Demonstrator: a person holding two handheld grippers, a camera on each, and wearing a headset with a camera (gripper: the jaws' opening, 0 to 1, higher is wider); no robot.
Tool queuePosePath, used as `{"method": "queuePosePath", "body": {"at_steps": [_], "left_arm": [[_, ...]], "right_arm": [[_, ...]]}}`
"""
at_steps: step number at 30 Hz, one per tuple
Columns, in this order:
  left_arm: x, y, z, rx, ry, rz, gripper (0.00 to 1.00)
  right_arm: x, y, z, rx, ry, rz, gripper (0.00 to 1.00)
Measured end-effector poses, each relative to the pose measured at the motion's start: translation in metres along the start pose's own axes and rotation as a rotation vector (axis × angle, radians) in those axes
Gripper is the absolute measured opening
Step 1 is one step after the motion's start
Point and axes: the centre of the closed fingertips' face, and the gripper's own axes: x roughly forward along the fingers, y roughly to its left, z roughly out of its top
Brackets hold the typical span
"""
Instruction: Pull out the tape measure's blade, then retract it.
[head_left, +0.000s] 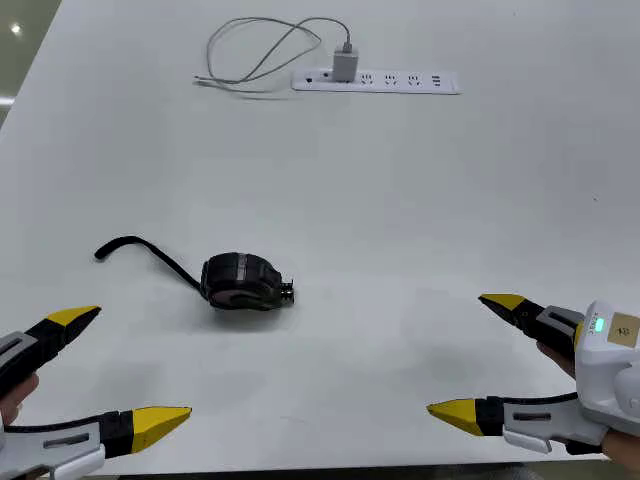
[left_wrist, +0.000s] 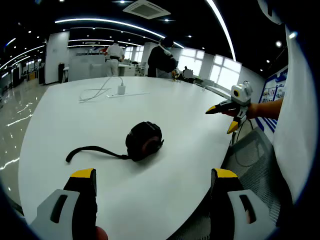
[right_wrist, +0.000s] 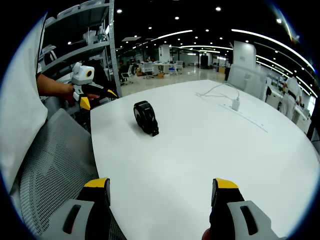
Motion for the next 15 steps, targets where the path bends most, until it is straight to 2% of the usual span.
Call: {"method": "queuePosePath", "body": {"at_steps": [15], "left_arm": [[0.0065, 0.0068, -0.0042, 0.013, 0.018, 0.006, 0.95]], "right_arm": [[0.0066, -0.0059, 0.0002, -0.006, 0.015, 0.007, 0.85]]}}
